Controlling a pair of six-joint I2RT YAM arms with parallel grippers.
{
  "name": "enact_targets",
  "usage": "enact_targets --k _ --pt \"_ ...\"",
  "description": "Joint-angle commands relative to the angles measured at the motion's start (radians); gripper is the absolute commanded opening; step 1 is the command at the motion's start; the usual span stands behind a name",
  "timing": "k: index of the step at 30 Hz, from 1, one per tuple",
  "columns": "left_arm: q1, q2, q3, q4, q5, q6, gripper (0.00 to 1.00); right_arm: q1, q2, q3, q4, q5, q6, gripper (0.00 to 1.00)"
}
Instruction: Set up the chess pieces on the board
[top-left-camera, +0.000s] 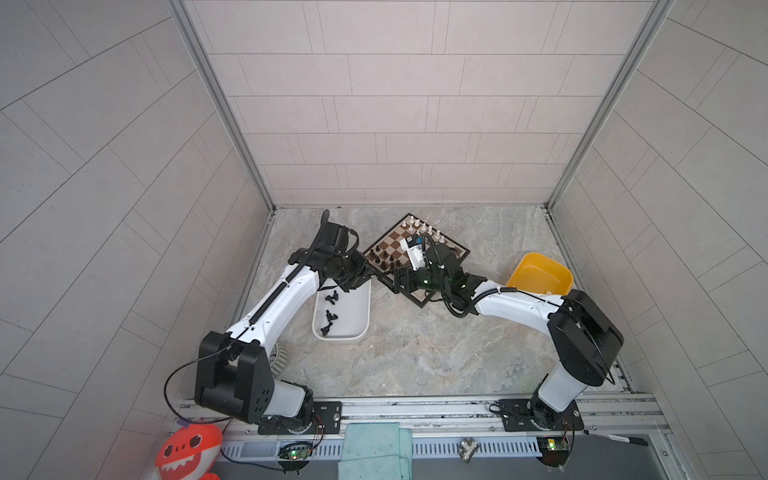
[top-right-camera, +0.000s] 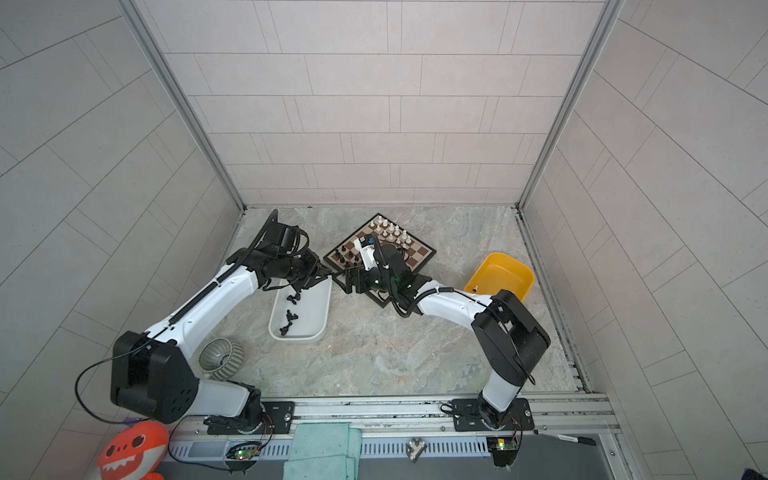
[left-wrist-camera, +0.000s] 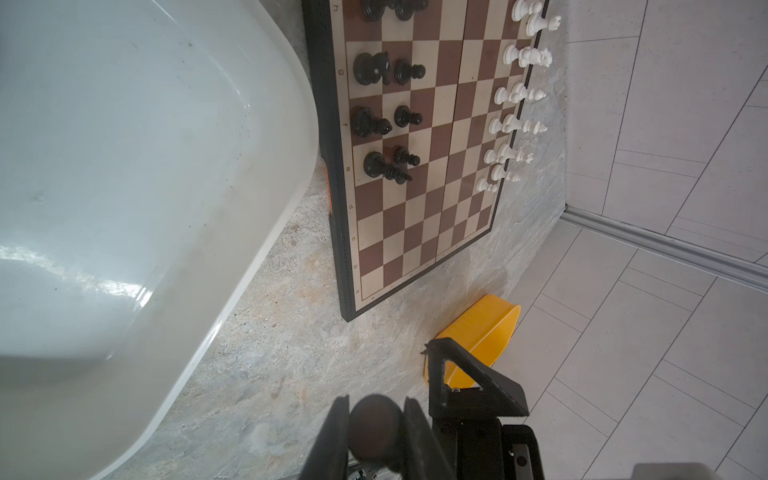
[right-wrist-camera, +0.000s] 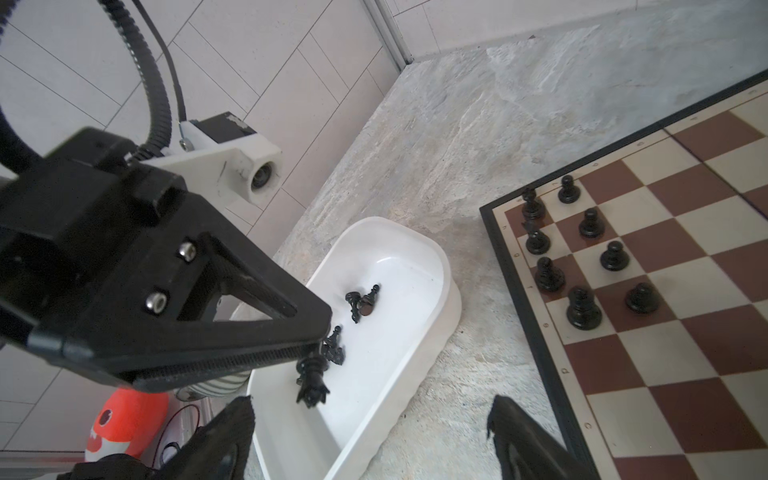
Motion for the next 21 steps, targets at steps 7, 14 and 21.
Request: enact_targets --k 7,14,21 --pt "-0.010 -0.017 -0.014 0.013 0.021 -0.006 0.20 0.009 0.061 0.049 0.070 -0.062 0.067 0.74" --pt "-0.010 -0.011 -0.018 0.026 0.019 -0.013 0.20 0.008 0.069 0.057 0.090 -0.088 0.086 0.50" --pt "-0.011 -0.010 -0.022 0.028 0.009 -0.014 0.20 0.008 0.067 0.047 0.116 -0.096 0.107 0.33"
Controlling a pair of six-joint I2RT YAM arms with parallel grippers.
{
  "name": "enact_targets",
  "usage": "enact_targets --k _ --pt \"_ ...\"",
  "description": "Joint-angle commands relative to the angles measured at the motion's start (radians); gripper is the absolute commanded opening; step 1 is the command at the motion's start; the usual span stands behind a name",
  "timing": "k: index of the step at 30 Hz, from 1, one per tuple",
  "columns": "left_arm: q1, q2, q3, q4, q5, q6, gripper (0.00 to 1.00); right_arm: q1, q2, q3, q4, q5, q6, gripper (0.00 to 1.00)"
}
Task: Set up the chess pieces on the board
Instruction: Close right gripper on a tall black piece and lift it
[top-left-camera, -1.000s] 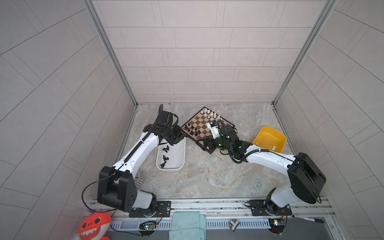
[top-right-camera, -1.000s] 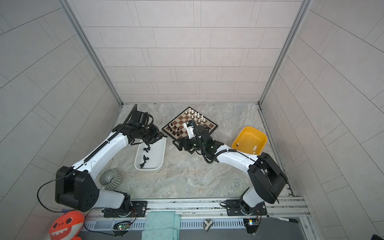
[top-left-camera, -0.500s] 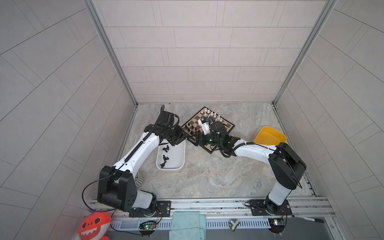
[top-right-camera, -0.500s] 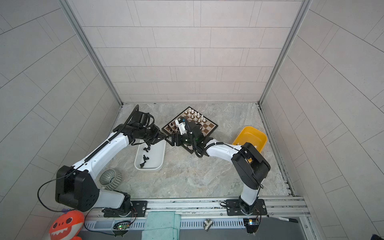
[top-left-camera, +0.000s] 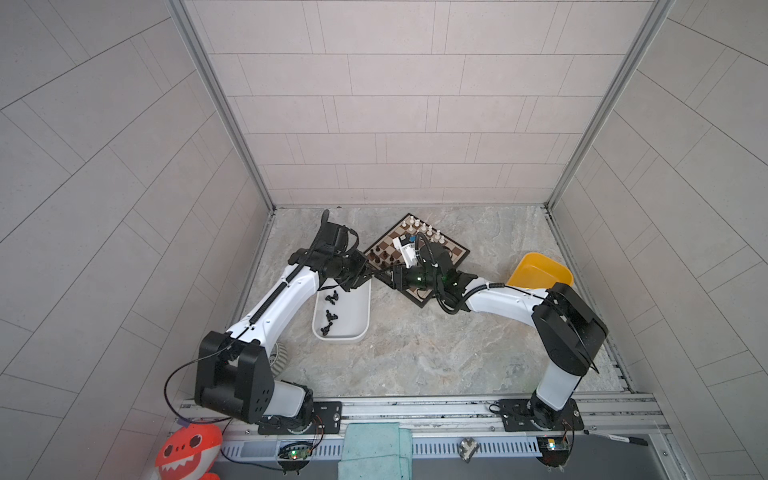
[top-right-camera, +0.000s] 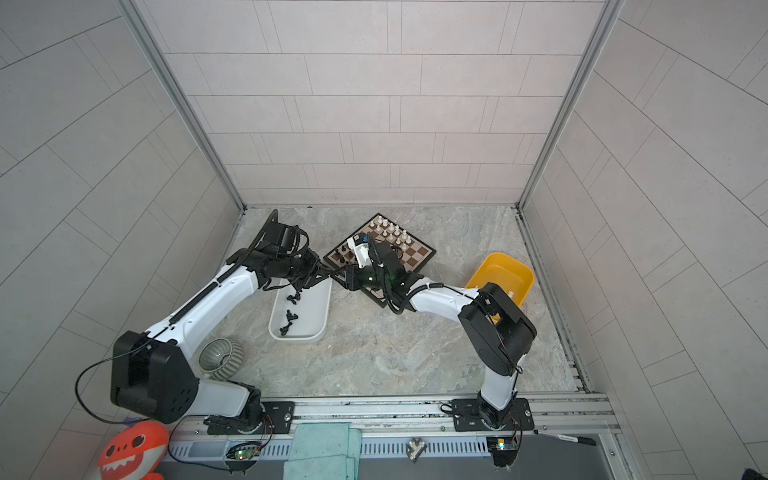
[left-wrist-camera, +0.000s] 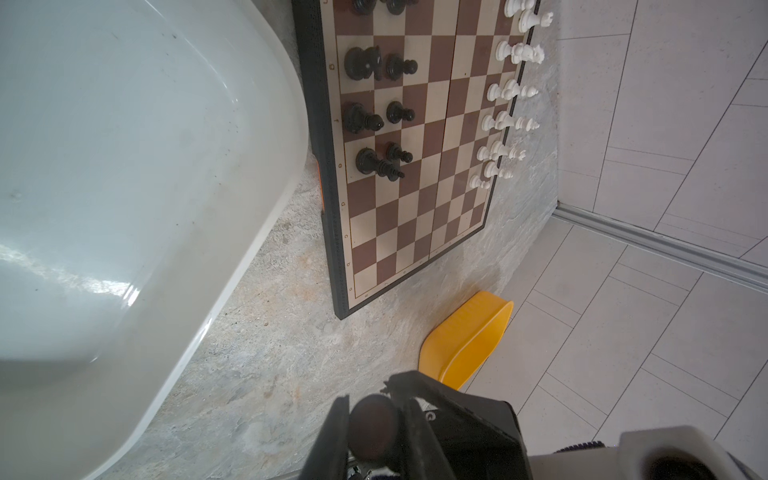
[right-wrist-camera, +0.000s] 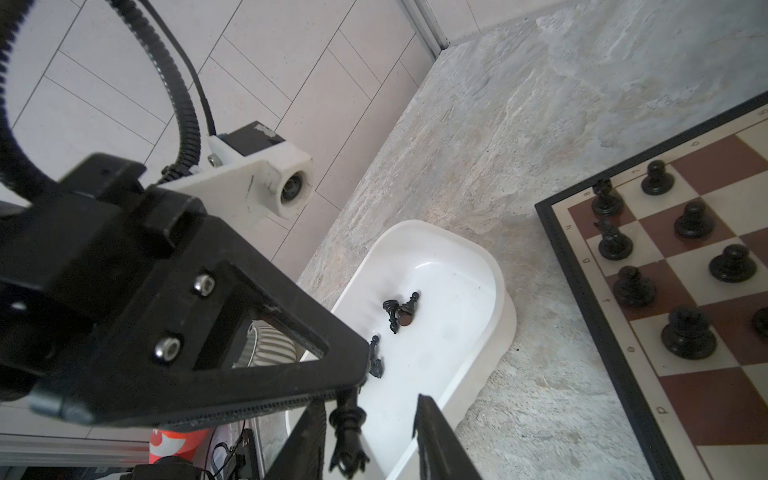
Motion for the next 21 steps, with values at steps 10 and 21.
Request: enact_targets --k 10,21 --pt "-0.007 -0.014 -0.032 0.010 -0.014 -0.009 0.20 0.006 0.001 0.007 0.058 -0.019 0.037 0.13" --pt "-0.005 -0.023 -0.043 0.042 -0.017 -0.020 0.20 0.006 -0.005 -0.001 0.048 -0.021 0.060 0.24"
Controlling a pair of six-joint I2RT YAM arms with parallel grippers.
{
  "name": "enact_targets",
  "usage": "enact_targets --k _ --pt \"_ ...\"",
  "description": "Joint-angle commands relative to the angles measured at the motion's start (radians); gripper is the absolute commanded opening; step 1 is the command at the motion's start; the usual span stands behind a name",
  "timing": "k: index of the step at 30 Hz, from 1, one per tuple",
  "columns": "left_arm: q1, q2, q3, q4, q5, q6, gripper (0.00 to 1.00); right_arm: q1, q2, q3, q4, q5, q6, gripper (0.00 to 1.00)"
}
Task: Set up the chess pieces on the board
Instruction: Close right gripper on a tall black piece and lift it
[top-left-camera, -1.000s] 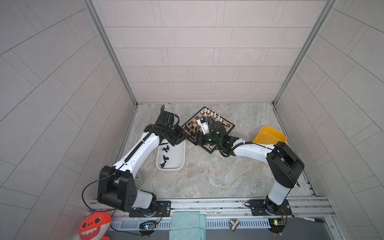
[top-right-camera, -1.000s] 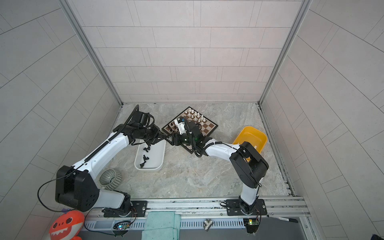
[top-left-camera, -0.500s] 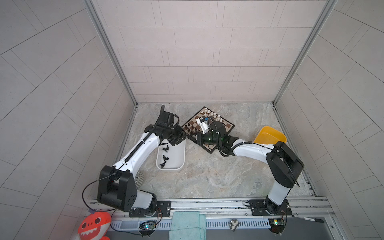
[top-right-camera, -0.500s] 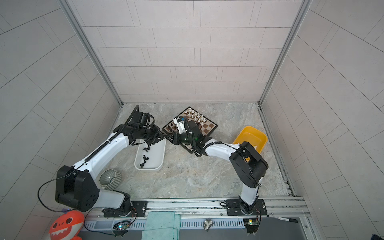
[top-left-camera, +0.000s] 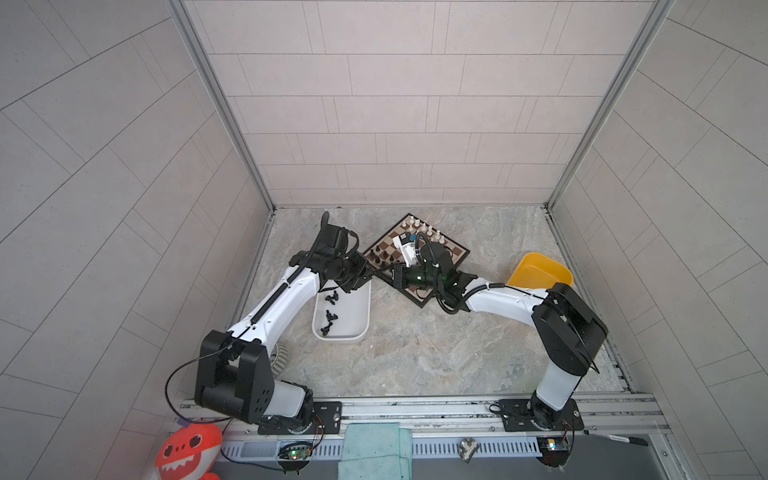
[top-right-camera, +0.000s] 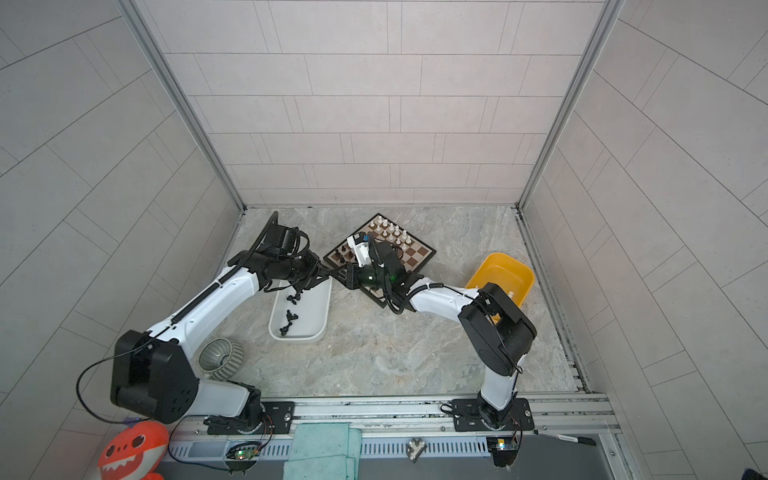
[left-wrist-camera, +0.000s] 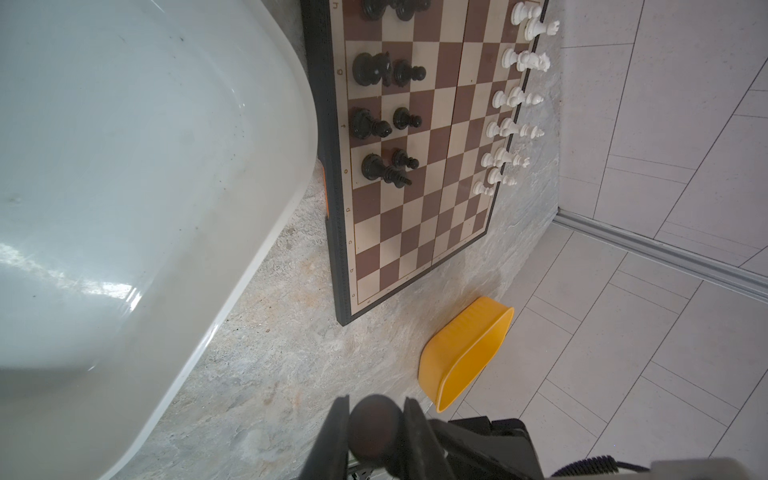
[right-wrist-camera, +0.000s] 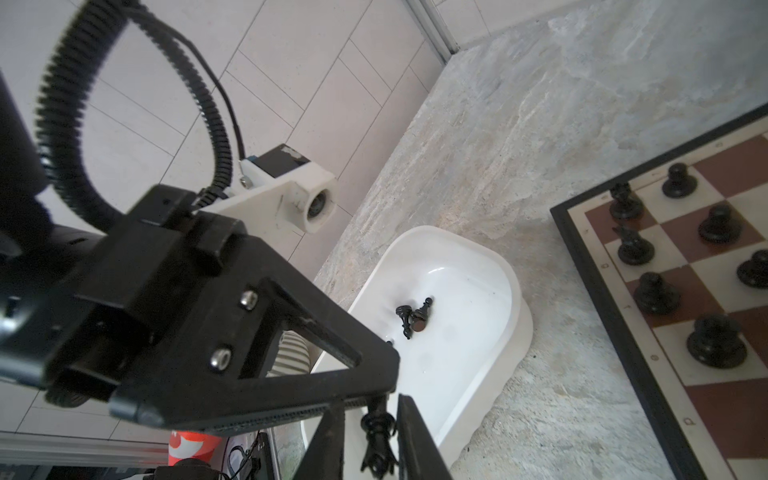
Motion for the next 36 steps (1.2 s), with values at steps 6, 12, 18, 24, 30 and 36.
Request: enact_targets --k 6,12,18,24,30,36 --pt "-0.006 -0.032 -0.019 0.020 -0.014 -0.007 0.20 0.006 0.004 0.000 0.016 -0.007 0.028 0.23" --pt "-0.008 -0.034 -0.018 0.029 -0.015 -0.005 0.20 0.007 0.022 0.013 -0.003 -0.012 0.037 0.23" --pt "-0.016 -0.031 -0.015 0.041 -0.017 -0.002 0.20 0.006 0.032 0.019 -0.024 -0.006 0.037 0.25" --pt "-0.014 -0.032 -0.026 0.040 -0.023 -0.004 0.20 0.004 0.026 0.015 -0.009 -0.006 0.045 0.23" --pt "-0.014 -0.037 -0.038 0.024 -0.046 -0.002 0.20 -0.001 0.023 -0.003 0.033 -0.008 0.073 0.21" --pt "-0.015 -0.036 -0.037 0.030 -0.052 -0.007 0.20 -0.001 0.025 -0.007 0.045 -0.013 0.086 0.13"
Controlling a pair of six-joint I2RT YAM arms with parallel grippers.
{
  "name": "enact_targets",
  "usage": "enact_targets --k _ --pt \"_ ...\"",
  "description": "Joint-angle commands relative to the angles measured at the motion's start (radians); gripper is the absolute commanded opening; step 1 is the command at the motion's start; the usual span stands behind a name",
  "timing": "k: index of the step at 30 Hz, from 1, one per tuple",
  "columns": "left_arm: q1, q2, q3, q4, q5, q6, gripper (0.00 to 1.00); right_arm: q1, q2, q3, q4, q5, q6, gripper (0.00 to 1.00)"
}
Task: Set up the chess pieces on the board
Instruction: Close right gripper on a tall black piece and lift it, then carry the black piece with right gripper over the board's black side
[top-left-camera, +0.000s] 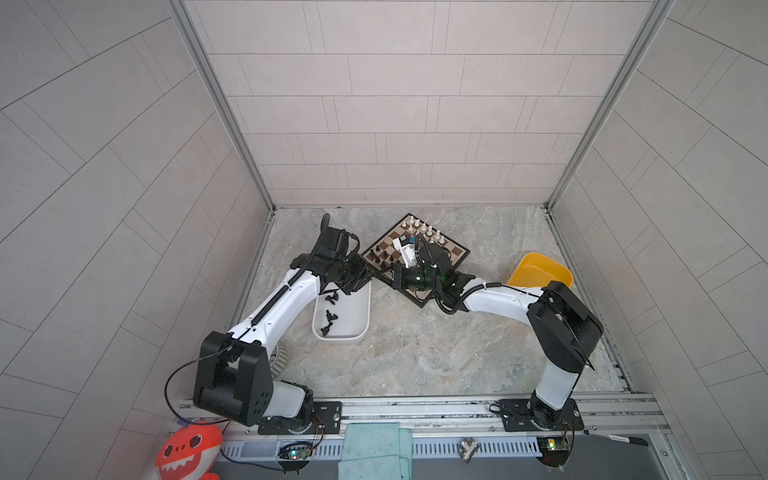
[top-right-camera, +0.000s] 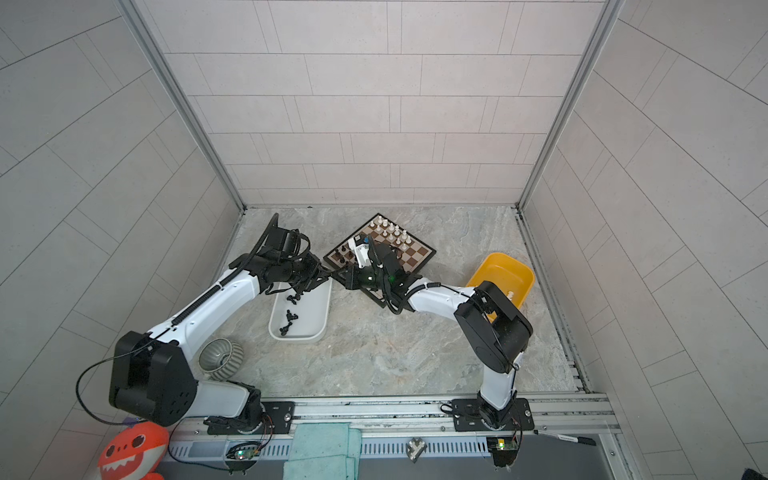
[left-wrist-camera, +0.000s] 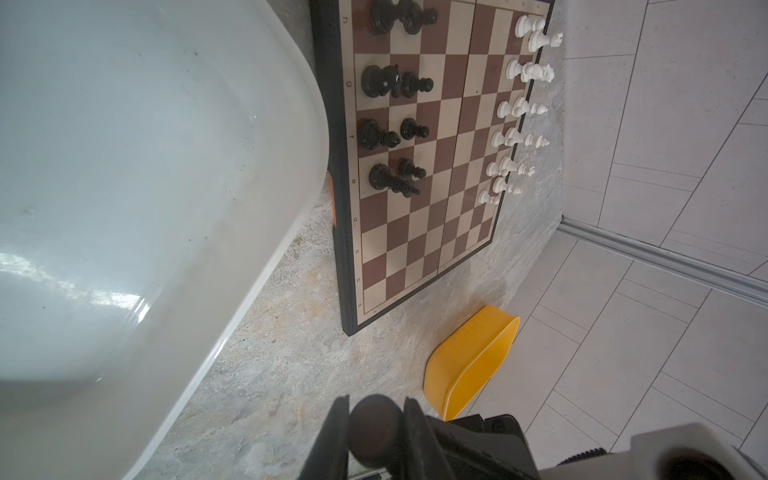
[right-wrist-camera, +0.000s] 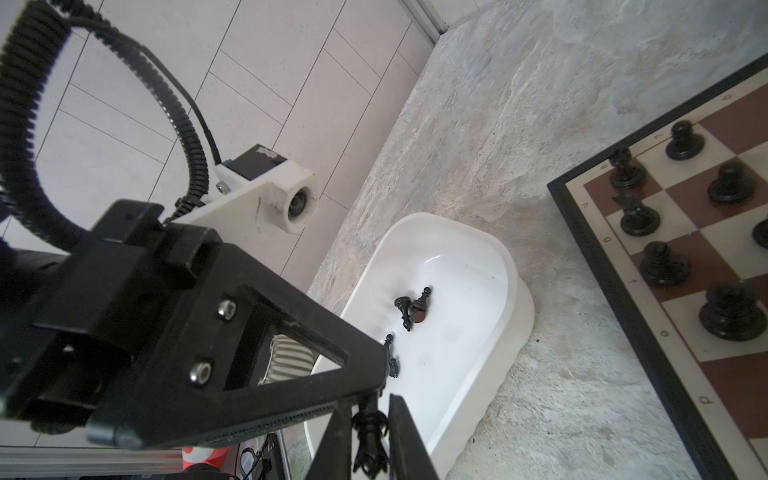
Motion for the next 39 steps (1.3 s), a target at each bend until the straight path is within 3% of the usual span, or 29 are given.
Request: enact_targets --k 1,15,23,26,28,31,33,35,39 --pt "-0.004 -0.024 -0.009 0.006 -0.015 -0.005 0.20 0.000 0.000 -0.008 0.040 -0.005 0.025 0.13" --pt "-0.012 -0.033 0.008 0.030 -0.036 0.012 0.20 -0.001 -0.003 -0.005 -0.012 0.002 0.027 0.18" --pt "-0.015 -0.035 -0.004 0.030 -0.044 0.011 0.20 -0.002 -0.008 -0.010 0.010 0.002 0.039 0.12" --pt "-0.015 -0.032 -0.002 0.032 -0.050 0.019 0.22 -0.006 -0.014 -0.014 0.015 0.002 0.039 0.05" --pt "-0.015 -0.029 0.009 0.048 -0.044 0.041 0.34 -0.018 -0.035 -0.018 -0.002 0.007 0.028 0.00" --pt "-0.012 -0.026 0.073 -0.022 -0.090 0.166 0.73 -0.058 -0.096 -0.003 -0.124 0.005 -0.030 0.00" --pt "-0.007 -0.040 0.122 -0.105 -0.133 0.283 0.88 -0.094 -0.146 0.035 -0.310 0.025 -0.110 0.00" --pt "-0.007 -0.069 0.155 -0.199 -0.190 0.411 0.96 -0.136 -0.190 0.083 -0.516 0.055 -0.195 0.00" --pt "-0.006 -0.147 0.121 -0.334 -0.234 0.675 0.98 -0.189 -0.210 0.258 -0.998 0.206 -0.418 0.00"
